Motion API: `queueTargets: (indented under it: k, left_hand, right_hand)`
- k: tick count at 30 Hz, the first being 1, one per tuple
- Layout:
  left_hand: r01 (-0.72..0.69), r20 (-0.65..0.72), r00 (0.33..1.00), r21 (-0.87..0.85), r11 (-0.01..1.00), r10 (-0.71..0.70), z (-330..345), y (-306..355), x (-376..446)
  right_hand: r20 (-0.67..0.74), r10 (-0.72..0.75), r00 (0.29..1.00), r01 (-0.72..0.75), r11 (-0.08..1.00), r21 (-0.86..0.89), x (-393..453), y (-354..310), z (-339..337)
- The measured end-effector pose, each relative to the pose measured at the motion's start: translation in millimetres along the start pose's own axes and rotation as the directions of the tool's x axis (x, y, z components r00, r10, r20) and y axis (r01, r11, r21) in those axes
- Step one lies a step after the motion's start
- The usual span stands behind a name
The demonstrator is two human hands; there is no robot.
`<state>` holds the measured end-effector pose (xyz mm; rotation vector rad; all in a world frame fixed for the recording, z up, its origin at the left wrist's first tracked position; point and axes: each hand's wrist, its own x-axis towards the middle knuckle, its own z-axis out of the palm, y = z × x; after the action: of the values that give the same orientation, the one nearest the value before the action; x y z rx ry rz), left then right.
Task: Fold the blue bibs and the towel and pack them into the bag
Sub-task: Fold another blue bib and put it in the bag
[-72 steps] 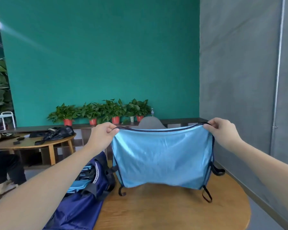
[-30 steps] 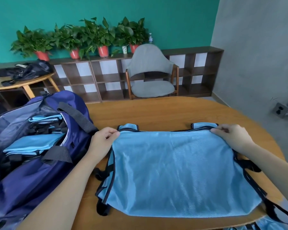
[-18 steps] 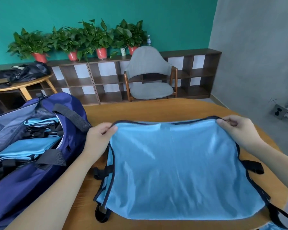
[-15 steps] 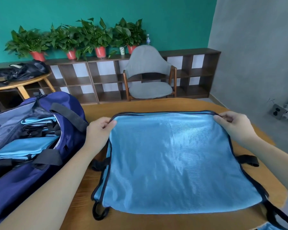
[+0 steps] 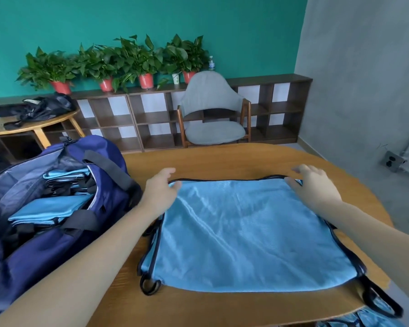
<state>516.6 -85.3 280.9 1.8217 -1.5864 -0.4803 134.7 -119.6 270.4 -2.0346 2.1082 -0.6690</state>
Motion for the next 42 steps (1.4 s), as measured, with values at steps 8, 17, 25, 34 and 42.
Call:
queueTargets:
  k: [8,17,25,34,42]
  left_hand:
    - [-0.218,0.419,0.904,0.275,0.936,0.087,55.9,26.3,-129.5]
    - [-0.305,0.423,0.902,0.494,0.814,0.082,6.4,-36.7,-117.1]
    - [-0.288,0.402,0.914,0.569,0.771,0.045,-3.3,-47.9,-90.0]
    - [-0.164,0.096,0.986,0.653,0.739,0.134,5.0,-2.2,-47.8]
    - [-0.029,0.233,0.962,0.61,0.792,-0.144,40.1,-7.1,-91.1]
  right_hand:
    - [0.255,-0.325,0.911,0.347,0.937,-0.041,-117.8,-45.5,40.8]
    - [0.32,-0.171,0.932,0.236,0.956,-0.177,-102.8,-5.1,33.4]
    - [0.285,-0.068,0.956,0.147,0.954,-0.263,-107.0,-3.4,26.5]
    - [0.111,-0.283,0.953,0.303,0.849,-0.432,-95.9,-34.1,3.5]
    - [0.378,-0.271,0.885,0.357,0.917,-0.179,-90.7,-15.9,33.2]
